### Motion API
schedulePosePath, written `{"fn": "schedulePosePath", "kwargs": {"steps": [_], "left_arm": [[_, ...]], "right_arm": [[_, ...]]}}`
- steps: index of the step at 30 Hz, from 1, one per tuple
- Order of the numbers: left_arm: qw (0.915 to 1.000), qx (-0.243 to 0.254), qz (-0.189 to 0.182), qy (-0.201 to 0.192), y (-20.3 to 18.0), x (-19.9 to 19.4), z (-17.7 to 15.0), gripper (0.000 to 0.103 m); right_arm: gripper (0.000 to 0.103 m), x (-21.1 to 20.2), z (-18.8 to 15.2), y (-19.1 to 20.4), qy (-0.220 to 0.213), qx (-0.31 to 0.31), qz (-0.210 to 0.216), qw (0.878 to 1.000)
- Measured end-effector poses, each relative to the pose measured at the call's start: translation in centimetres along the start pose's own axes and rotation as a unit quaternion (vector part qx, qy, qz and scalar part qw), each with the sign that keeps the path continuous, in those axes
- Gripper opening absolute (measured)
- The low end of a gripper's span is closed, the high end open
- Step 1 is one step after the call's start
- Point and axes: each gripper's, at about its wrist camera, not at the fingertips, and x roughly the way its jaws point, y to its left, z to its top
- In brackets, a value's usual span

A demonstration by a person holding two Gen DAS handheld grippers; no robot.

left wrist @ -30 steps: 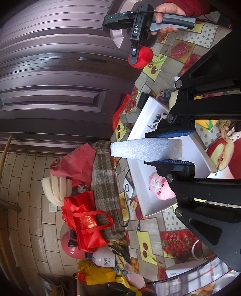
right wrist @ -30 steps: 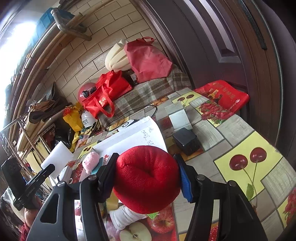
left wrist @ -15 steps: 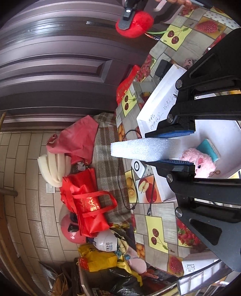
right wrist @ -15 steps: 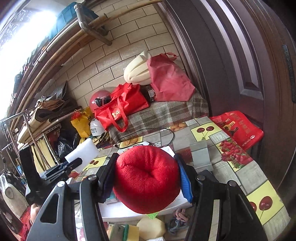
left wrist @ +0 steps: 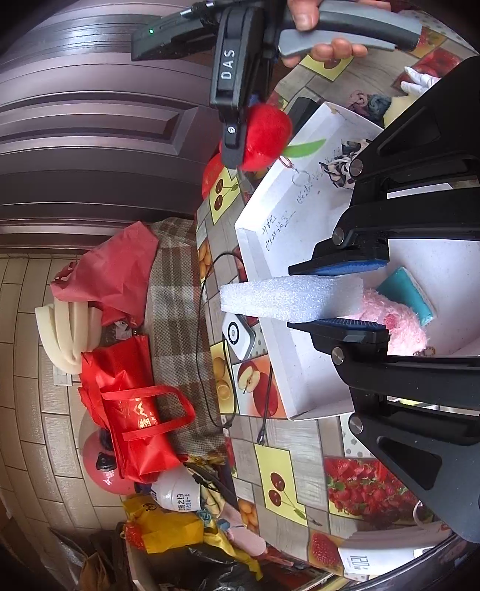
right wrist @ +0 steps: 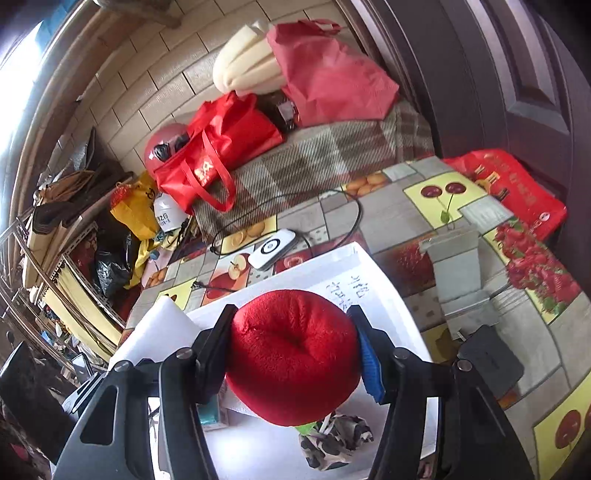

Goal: Organize soft objects
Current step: 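Lower the foam strip into the box with left tool while right tool places the red apple, then open both tools and withdraw them toward the remaining items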

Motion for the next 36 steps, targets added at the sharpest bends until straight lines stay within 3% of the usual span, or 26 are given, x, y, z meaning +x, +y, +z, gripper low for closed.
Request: {"fn": "schedulePosePath", "kwargs": {"steps": [8,11,12,13,15,18,25,34,36], "left_arm": [[0.9999,-0.011,-0.011,0.005,0.5,0.5,-0.2,0.019],[0.9999,-0.014,-0.004,-0.001,0.5,0.3,0.0,0.024],[0.9998,-0.016,0.007,-0.003,0.6,0.2,0.0,0.04],[0.9996,-0.016,0.021,-0.006,0.6,0.1,0.0,0.073],[0.9988,-0.013,0.044,-0.018,0.7,-0.1,0.0,0.103],[0.9975,-0.007,0.067,-0.023,0.8,-0.5,0.2,0.103],[0.9968,-0.016,0.067,-0.041,1.3,-1.6,0.7,0.103],[0.9913,-0.019,0.042,-0.123,1.1,-6.8,2.7,0.103],[0.9903,-0.008,0.034,-0.135,0.6,-7.8,3.1,0.103]], "right_arm": [[0.062,2.3,-1.4,0.3,0.022,0.011,-0.013,1.0],[0.073,2.2,-1.5,0.2,0.018,0.017,-0.012,1.0],[0.089,2.1,-1.4,0.2,0.016,0.019,-0.01,1.0],[0.099,1.9,-1.4,0.2,0.011,0.022,-0.009,1.0],[0.103,1.2,-1.4,0.0,-0.003,0.025,-0.007,1.0],[0.103,0.6,-1.2,0.1,-0.017,0.028,-0.006,0.999],[0.103,-1.5,-1.6,0.5,-0.048,0.025,-0.009,0.998],[0.103,-10.1,-3.5,1.1,-0.191,-0.015,-0.083,0.978],[0.103,-11.5,-3.8,0.7,-0.209,-0.012,-0.081,0.974]]}}
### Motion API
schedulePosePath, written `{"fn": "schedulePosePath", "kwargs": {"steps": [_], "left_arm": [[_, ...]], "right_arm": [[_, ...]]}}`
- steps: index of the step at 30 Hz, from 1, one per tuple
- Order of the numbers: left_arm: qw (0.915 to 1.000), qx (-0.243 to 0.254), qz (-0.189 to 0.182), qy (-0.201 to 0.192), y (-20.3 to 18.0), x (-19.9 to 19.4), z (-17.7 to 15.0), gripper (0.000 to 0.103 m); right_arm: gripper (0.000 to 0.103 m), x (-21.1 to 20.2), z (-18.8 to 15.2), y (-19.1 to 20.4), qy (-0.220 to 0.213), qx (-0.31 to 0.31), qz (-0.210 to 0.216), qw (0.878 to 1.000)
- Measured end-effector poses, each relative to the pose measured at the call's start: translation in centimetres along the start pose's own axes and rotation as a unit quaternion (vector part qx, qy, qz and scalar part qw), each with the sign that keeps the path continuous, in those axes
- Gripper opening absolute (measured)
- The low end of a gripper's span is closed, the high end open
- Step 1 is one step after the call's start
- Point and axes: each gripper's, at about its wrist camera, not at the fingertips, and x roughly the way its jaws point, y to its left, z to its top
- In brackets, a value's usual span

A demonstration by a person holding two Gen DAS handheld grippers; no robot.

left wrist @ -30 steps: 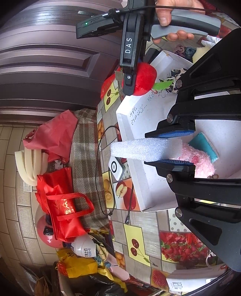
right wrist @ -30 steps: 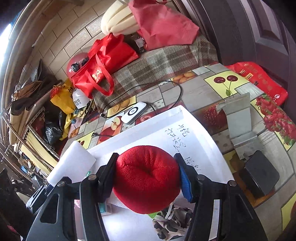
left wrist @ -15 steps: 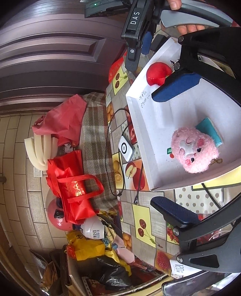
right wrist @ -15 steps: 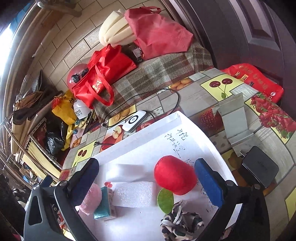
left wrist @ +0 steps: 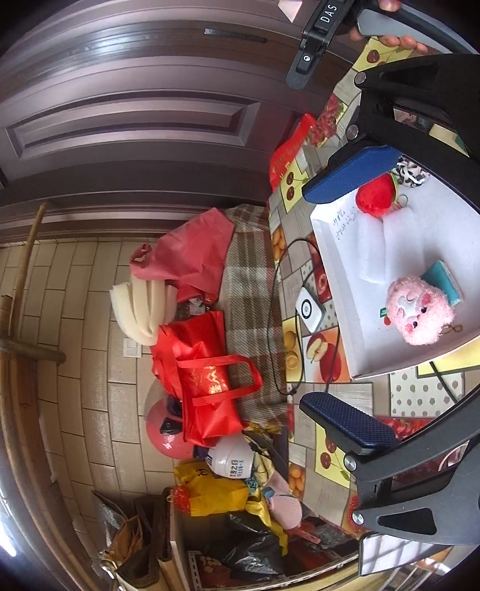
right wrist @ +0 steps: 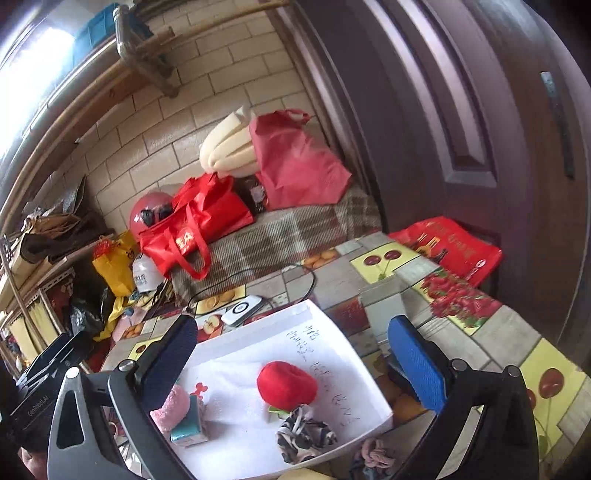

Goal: Organize soft objects
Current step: 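Open both tools and withdraw them toward the remaining items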

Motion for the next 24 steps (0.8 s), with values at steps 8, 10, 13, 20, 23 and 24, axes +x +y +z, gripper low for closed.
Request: {"fn": "schedulePosePath", "kwargs": {"steps": [8,10,13,20,23,24], "left_arm": [[0.998,0.014,-0.059,0.019,-2.0,-1.6,0.0,0.103],[0.9961,0.014,-0.078,0.038,-2.2,-2.1,-0.8,0.103],[0.992,0.017,-0.102,0.073,-1.9,-3.1,-2.9,0.103],[0.9673,0.061,-0.122,0.214,-2.4,-5.2,-10.8,0.103],[0.9499,0.09,-0.143,0.263,-3.8,-5.5,-14.4,0.103],[0.9458,0.099,-0.143,0.274,-4.3,-5.4,-15.2,0.103]], "right_arm": [[0.103,-2.8,-1.8,-1.5,0.003,-0.042,0.008,0.999],[0.103,-3.2,-2.8,-2.0,0.019,-0.062,0.004,0.998],[0.103,-3.2,-4.7,-2.7,0.073,-0.087,0.03,0.993],[0.103,-2.9,-10.4,-0.7,0.187,-0.198,0.088,0.958],[0.103,-2.0,-11.8,0.3,0.217,-0.22,0.095,0.946],[0.103,-1.6,-12.0,0.6,0.226,-0.224,0.095,0.943]]}}
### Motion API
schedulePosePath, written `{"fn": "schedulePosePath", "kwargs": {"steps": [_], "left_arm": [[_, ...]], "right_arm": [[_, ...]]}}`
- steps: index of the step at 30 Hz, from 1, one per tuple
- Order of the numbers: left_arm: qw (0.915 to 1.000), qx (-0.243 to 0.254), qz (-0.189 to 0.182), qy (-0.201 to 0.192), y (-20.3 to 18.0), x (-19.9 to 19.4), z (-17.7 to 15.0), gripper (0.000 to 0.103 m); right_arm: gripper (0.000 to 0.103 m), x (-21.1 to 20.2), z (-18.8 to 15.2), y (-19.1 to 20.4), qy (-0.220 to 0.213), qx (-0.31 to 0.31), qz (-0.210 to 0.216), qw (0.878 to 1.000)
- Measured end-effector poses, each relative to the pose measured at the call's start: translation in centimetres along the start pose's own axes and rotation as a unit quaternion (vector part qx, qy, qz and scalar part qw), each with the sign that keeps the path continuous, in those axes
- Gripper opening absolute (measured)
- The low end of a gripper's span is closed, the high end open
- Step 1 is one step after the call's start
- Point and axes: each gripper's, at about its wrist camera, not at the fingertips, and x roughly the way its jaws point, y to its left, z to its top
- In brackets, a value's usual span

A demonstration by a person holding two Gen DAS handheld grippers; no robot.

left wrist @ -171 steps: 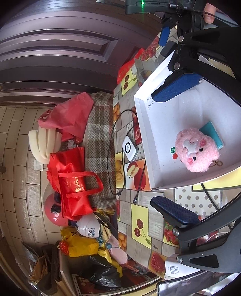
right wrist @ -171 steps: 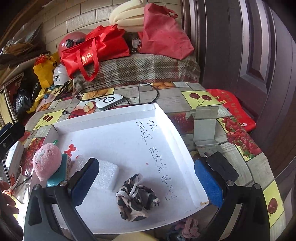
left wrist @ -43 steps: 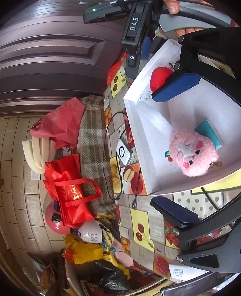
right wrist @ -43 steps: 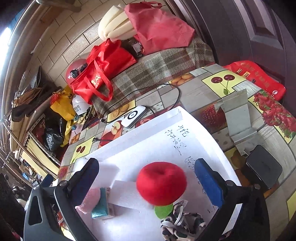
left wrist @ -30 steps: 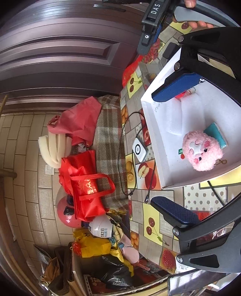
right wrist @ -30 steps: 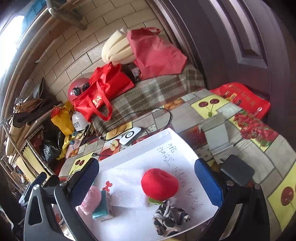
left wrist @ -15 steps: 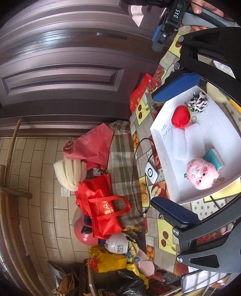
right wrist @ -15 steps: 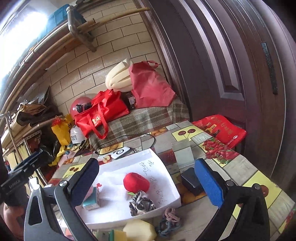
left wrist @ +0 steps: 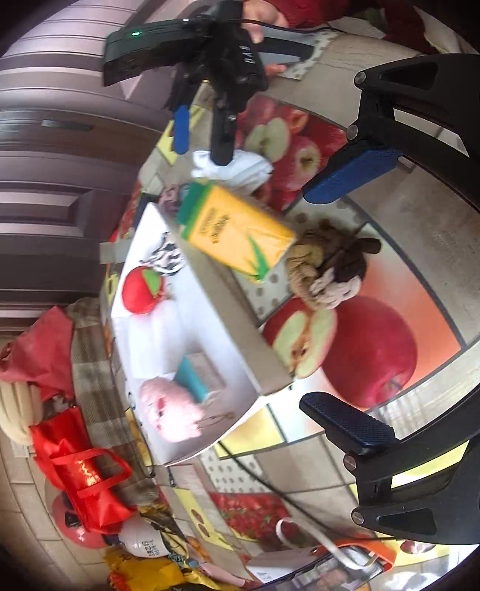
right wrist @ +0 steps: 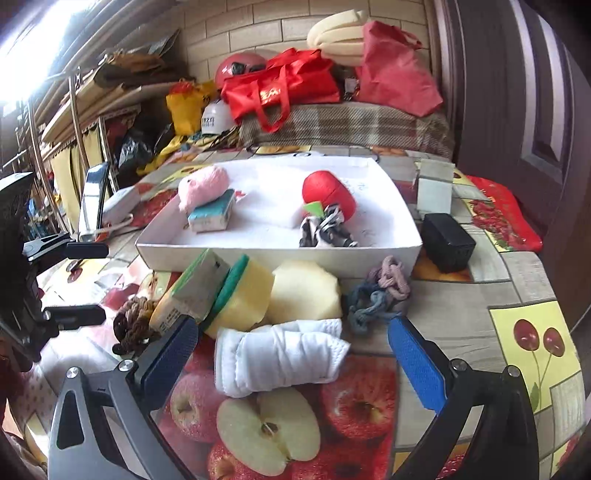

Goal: Organize soft objects
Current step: 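Open both tools and withdraw them toward the remaining items, then grasp the brown rope knot with left tool while right tool grasps the white sock, then lower the rope knot into the box with left tool while right tool places the sock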

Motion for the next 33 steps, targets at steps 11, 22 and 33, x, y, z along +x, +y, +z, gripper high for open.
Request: {"fn": "schedulePosePath", "kwargs": {"steps": [11,22,33], "left_arm": [[0.9988,0.02,-0.012,0.044,-1.6,2.9,0.0,0.093],[0.9991,0.024,0.001,0.035,-1.6,2.5,0.0,0.038],[0.9954,0.029,0.083,-0.038,-1.2,-0.5,0.6,0.038]], "right_arm": [[0.096,2.2,-0.4,0.8,0.055,-0.021,-0.012,0.998],[0.066,1.1,-1.2,1.0,0.066,-0.04,-0.011,0.997],[0.064,-4.3,-0.5,-3.0,-0.024,0.025,-0.057,0.998]]}}
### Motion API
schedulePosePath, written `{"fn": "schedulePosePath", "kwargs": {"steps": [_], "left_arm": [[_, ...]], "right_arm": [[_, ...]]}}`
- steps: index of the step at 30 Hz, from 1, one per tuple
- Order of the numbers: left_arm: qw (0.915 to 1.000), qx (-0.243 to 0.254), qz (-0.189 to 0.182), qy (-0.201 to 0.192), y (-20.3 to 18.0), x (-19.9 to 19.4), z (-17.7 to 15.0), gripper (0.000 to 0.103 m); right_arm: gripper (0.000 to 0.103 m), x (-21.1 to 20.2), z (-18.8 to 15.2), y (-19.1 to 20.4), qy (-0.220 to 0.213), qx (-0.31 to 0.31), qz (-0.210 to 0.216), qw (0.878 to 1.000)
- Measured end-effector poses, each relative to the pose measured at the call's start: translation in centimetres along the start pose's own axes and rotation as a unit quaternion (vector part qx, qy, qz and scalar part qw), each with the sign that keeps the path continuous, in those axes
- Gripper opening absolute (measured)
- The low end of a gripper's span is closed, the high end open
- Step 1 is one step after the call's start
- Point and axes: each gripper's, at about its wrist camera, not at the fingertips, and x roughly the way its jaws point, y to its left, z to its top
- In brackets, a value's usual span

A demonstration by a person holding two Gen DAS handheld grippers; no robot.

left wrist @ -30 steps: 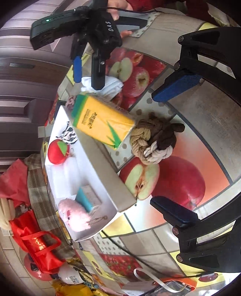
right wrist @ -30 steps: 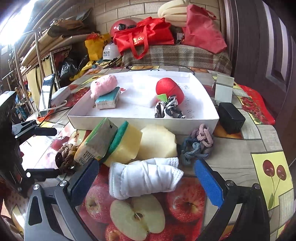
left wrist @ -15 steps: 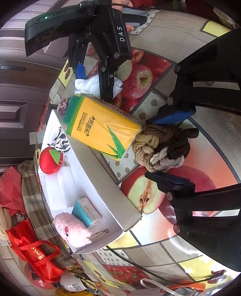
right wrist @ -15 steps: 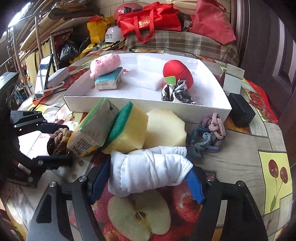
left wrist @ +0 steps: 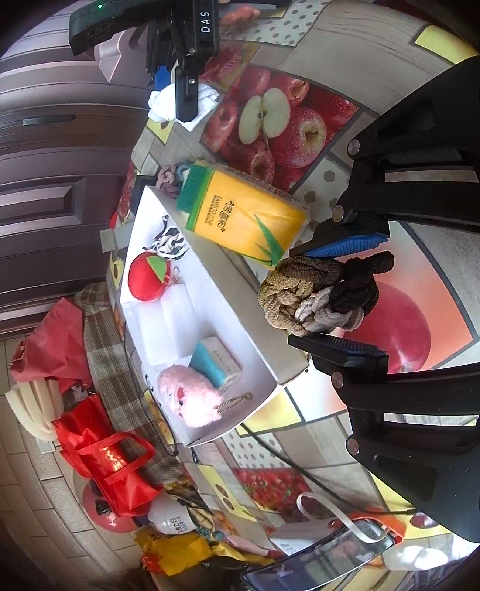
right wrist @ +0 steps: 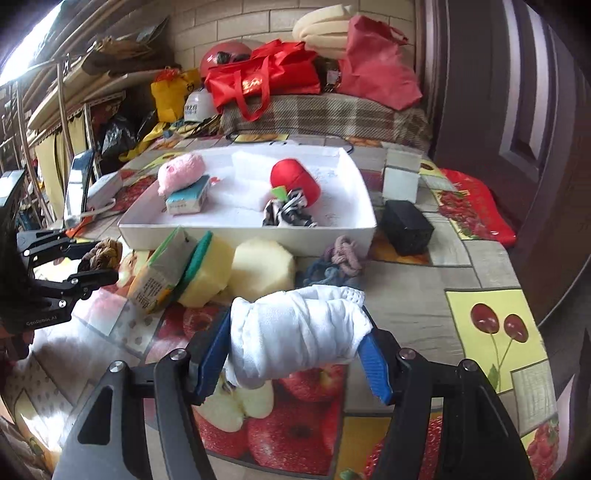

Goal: Organize soft objects
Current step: 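Lower the rope knot into the box with left tool while right tool places the sock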

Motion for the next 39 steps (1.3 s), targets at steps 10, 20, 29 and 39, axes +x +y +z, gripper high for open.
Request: {"fn": "schedulePosePath", "kwargs": {"steps": [10,20,29,39], "left_arm": [[0.9972,-0.013,0.047,-0.057,2.8,-1.5,4.2,0.038],[0.9969,-0.025,0.046,-0.058,2.9,-0.9,4.4,0.038],[0.9871,-0.135,-0.004,-0.085,6.0,0.4,6.4,0.038],[0.9796,-0.19,-0.026,-0.059,6.7,7.0,10.6,0.039]], "right_arm": [[0.064,-2.0,2.7,-2.4,-0.08,0.073,-0.013,0.994],[0.064,-2.1,2.4,-2.4,-0.077,0.087,-0.009,0.993],[0.065,-0.8,3.3,-3.7,-0.091,0.136,0.013,0.986],[0.065,6.4,10.1,0.5,-0.037,0.098,0.071,0.992]]}}
